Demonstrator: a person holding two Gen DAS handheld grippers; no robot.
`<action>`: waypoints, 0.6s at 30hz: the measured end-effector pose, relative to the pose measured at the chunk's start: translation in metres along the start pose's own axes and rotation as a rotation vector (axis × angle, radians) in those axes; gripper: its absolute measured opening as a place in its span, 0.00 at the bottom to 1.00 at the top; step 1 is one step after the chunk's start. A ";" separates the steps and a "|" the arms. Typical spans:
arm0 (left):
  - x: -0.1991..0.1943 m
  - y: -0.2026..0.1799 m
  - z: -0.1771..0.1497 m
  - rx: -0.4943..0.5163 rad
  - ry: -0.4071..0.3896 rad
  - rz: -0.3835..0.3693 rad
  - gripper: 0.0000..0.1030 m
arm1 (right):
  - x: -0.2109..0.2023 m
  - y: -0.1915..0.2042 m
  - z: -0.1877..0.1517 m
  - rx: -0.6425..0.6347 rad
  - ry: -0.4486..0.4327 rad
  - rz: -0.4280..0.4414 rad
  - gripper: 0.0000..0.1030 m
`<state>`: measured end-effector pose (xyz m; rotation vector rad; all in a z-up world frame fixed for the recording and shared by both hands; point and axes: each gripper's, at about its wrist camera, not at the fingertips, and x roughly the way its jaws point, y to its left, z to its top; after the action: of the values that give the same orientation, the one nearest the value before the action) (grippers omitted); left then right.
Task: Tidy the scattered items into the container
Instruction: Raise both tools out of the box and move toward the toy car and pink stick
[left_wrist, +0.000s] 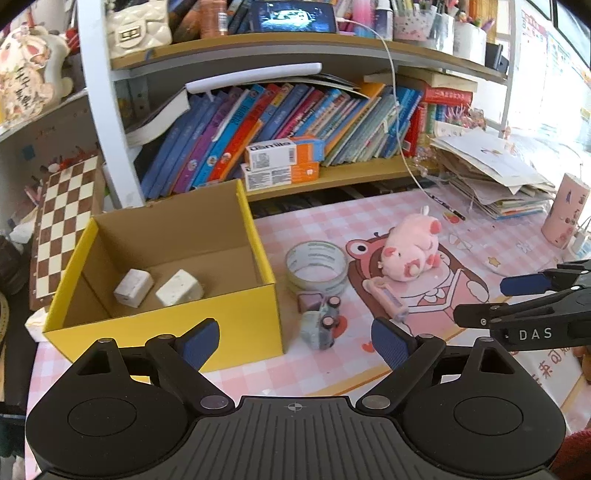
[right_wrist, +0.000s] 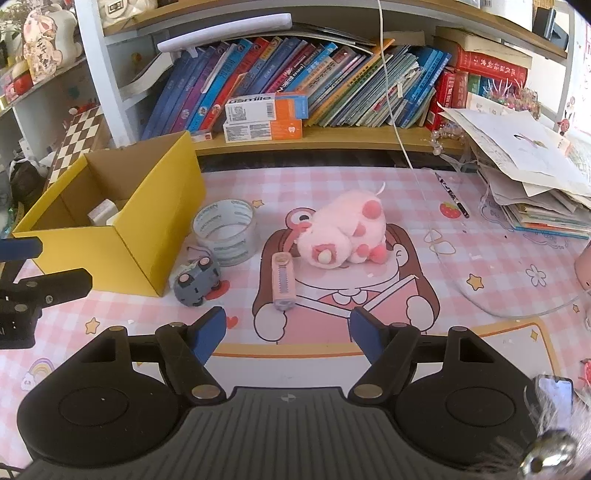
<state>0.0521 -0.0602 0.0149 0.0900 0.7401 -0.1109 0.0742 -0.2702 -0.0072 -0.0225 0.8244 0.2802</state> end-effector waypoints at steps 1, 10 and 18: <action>0.001 -0.002 0.000 0.003 0.002 -0.002 0.89 | 0.001 -0.001 0.000 -0.001 0.001 0.001 0.70; 0.013 -0.018 0.005 0.046 0.015 -0.021 0.89 | 0.010 -0.014 0.002 0.012 0.015 0.002 0.70; 0.025 -0.033 0.012 0.098 0.024 -0.034 0.89 | 0.022 -0.022 0.005 0.029 0.034 0.008 0.71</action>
<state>0.0741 -0.0956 0.0049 0.1725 0.7601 -0.1792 0.0973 -0.2858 -0.0216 0.0026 0.8628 0.2759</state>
